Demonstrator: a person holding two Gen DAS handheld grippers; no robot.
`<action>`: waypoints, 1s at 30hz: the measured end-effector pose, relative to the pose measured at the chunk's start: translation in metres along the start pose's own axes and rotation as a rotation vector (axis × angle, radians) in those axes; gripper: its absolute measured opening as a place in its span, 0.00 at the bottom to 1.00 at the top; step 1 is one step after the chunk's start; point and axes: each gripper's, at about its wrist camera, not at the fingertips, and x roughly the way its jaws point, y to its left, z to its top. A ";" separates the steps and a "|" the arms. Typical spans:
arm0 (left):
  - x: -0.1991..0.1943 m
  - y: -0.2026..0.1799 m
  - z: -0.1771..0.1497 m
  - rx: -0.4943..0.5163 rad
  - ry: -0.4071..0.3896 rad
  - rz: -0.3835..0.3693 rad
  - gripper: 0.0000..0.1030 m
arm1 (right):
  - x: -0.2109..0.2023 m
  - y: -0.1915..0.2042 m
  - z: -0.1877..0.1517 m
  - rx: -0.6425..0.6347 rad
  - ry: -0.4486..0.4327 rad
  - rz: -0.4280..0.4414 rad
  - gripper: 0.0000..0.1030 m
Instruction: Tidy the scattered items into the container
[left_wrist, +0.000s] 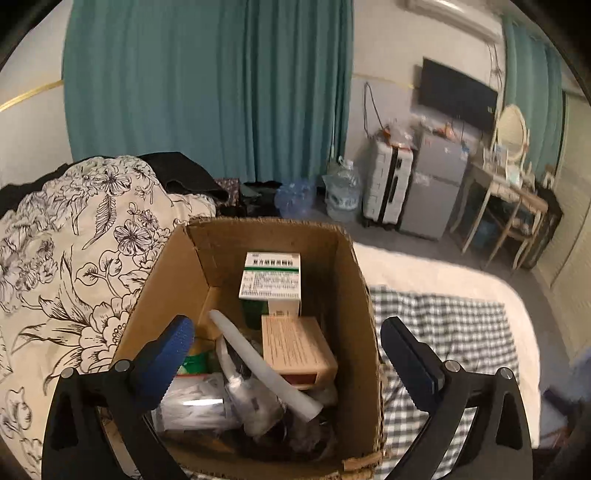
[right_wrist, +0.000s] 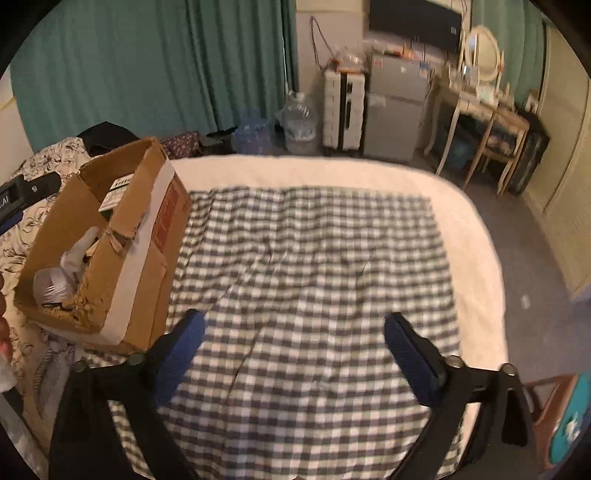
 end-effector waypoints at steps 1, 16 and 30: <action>-0.002 -0.001 -0.002 0.009 0.005 -0.001 1.00 | -0.006 0.003 0.005 -0.004 -0.018 -0.001 1.00; -0.044 0.004 -0.038 -0.014 0.076 -0.032 1.00 | -0.060 0.005 0.013 0.099 -0.109 0.067 1.00; -0.028 0.005 -0.038 -0.010 0.083 -0.015 1.00 | -0.036 0.004 0.008 0.083 -0.071 0.043 1.00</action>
